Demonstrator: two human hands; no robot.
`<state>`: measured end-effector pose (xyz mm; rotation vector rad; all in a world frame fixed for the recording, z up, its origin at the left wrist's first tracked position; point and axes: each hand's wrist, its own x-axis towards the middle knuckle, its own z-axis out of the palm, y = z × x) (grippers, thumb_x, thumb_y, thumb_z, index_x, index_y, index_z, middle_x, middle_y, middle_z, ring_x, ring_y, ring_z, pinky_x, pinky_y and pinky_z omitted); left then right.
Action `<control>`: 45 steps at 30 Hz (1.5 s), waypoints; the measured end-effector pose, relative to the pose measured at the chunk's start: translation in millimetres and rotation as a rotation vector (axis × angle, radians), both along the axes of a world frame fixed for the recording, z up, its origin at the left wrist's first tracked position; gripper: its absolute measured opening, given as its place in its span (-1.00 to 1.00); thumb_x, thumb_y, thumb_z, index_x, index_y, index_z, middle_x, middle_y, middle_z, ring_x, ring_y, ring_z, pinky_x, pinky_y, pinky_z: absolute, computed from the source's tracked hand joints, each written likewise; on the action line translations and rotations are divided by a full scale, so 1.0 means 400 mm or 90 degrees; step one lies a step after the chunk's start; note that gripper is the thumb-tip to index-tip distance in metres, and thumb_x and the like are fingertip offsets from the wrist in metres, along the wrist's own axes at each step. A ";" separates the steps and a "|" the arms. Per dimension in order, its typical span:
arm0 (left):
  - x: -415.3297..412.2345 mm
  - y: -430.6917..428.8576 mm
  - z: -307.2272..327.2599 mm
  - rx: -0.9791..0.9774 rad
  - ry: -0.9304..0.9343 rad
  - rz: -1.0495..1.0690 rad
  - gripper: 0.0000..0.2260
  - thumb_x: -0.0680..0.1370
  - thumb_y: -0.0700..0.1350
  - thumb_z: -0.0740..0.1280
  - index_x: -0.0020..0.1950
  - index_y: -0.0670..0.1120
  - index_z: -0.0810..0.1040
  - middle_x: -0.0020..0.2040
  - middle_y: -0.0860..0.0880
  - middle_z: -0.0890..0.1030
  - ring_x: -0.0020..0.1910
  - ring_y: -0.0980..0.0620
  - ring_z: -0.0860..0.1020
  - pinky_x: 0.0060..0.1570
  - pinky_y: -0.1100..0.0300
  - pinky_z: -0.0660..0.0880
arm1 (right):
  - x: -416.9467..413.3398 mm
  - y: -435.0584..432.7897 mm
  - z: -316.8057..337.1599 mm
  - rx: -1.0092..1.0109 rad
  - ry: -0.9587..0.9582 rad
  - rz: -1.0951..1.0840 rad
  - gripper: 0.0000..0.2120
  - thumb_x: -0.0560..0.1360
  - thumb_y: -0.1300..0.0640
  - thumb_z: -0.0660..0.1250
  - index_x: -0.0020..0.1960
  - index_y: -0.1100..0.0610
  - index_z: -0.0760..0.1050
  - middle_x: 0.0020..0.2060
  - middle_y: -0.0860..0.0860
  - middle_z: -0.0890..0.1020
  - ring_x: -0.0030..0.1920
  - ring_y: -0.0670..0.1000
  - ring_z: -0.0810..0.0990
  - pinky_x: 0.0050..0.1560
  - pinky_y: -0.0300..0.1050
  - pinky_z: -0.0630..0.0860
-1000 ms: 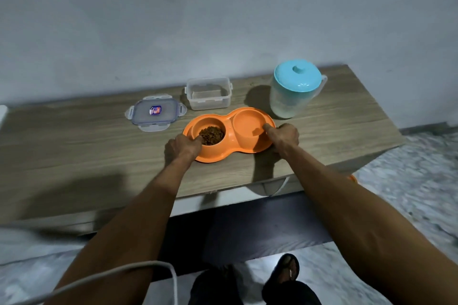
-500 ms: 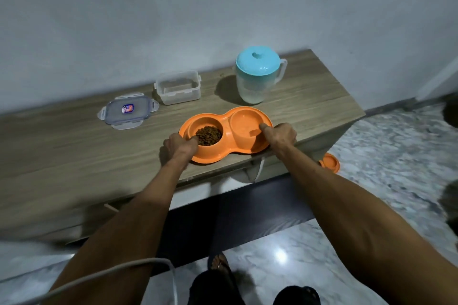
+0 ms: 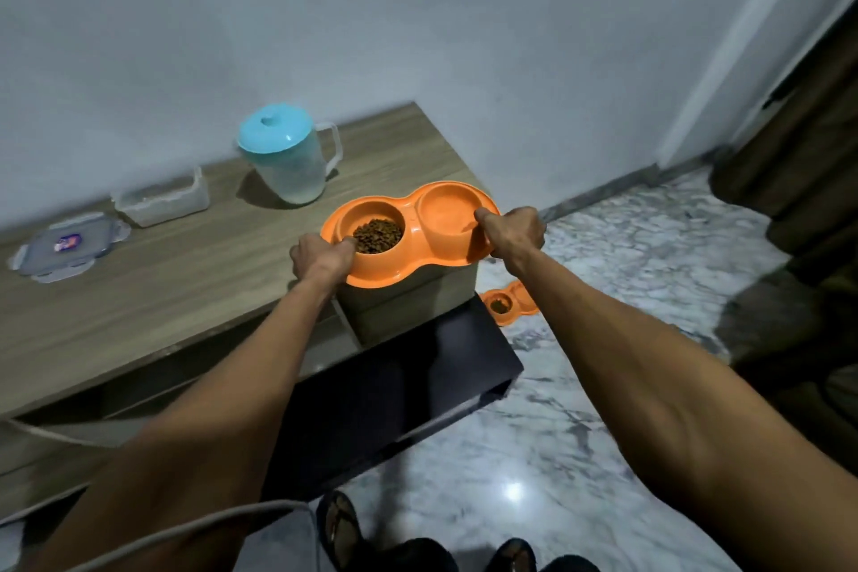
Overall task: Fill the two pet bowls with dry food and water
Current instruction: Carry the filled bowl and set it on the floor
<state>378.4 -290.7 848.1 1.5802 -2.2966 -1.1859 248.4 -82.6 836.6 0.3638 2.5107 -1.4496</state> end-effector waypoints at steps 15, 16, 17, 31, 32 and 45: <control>-0.559 0.490 0.062 -0.012 0.057 -0.150 -0.59 0.47 0.06 0.39 0.17 -0.22 0.56 0.22 -0.26 0.55 0.05 -0.27 0.61 -0.07 0.03 0.59 | -0.442 0.546 0.071 -0.016 0.042 -0.147 -0.48 0.23 -0.14 0.48 -0.05 0.28 0.61 -0.07 0.19 0.64 -0.14 0.22 0.65 -0.19 0.15 0.69; -0.603 0.511 0.061 -0.005 0.065 -0.154 -0.60 0.46 0.07 0.39 0.13 -0.22 0.56 0.20 -0.26 0.56 -0.03 -0.28 0.63 -0.17 0.04 0.60 | -0.480 0.568 0.070 -0.022 0.045 -0.154 -0.48 0.22 -0.15 0.48 -0.06 0.27 0.61 -0.07 0.18 0.64 -0.12 0.23 0.65 -0.17 0.16 0.69; -0.646 0.530 0.060 0.001 0.072 -0.160 -0.61 0.45 0.07 0.40 0.10 -0.21 0.55 0.17 -0.26 0.56 -0.08 -0.28 0.64 -0.23 0.05 0.60 | -0.518 0.589 0.071 -0.024 0.048 -0.163 -0.49 0.21 -0.16 0.48 -0.09 0.26 0.60 -0.08 0.17 0.64 -0.11 0.24 0.66 -0.15 0.16 0.69; -1.171 0.721 -0.055 0.033 0.065 -0.150 -0.62 0.49 0.07 0.41 0.09 -0.22 0.54 0.18 -0.24 0.55 -0.01 -0.24 0.61 0.02 -0.05 0.61 | -1.008 0.773 -0.005 -0.021 0.017 -0.188 -0.49 0.21 -0.15 0.50 -0.02 0.21 0.60 -0.07 0.13 0.61 -0.12 0.22 0.65 -0.17 0.17 0.69; -1.203 0.734 -0.078 0.034 0.061 -0.141 -0.61 0.49 0.07 0.40 0.12 -0.23 0.54 0.20 -0.24 0.54 0.03 -0.24 0.60 0.05 -0.03 0.59 | -1.053 0.787 -0.036 -0.025 0.015 -0.183 -0.41 0.16 -0.19 0.48 0.00 0.21 0.60 -0.05 0.14 0.63 -0.11 0.22 0.66 -0.19 0.16 0.69; -1.489 0.950 -0.604 0.061 0.003 0.017 -0.57 0.36 0.10 0.32 -0.14 -0.29 0.56 -0.09 -0.32 0.63 -0.05 -0.26 0.61 -0.25 0.05 0.44 | -1.498 0.919 -0.510 0.046 -0.085 -0.006 -0.60 0.28 -0.08 0.48 0.00 0.15 0.58 -0.15 0.09 0.64 -0.05 0.17 0.66 0.05 0.13 0.63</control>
